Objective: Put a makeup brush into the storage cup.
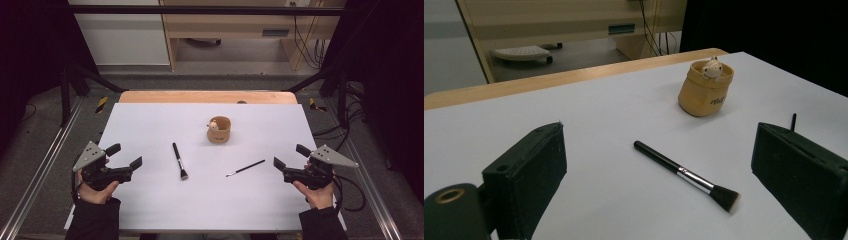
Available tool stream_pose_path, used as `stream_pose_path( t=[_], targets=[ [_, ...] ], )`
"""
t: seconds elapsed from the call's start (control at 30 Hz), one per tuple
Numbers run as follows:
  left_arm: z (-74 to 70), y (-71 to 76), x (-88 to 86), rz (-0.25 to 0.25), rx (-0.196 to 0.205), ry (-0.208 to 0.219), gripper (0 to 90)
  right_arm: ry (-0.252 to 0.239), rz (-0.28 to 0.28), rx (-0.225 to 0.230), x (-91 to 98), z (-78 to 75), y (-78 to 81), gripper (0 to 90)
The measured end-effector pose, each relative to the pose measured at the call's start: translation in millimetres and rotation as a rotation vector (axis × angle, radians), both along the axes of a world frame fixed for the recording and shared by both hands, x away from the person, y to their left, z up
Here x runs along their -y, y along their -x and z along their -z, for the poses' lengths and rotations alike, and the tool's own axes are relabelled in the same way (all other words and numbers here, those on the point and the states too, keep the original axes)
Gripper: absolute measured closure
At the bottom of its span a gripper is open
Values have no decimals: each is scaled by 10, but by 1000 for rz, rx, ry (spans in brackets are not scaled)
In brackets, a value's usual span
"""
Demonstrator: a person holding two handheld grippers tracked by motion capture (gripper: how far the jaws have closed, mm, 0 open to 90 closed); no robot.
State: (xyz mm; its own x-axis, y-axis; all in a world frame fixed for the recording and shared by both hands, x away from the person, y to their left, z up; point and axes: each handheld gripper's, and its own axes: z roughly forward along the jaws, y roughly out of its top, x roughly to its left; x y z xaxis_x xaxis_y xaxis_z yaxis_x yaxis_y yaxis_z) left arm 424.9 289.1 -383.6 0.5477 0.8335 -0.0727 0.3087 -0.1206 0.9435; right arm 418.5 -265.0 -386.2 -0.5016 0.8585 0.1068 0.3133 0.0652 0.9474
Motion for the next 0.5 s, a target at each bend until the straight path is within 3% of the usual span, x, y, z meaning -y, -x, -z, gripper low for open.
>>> stream_pose_path(
  t=[0.5],
  targets=[
    [22, -9, 9, -1, -10, -5, 66, 14, -18, -15, -77, 19, -25, 64]
  ],
)
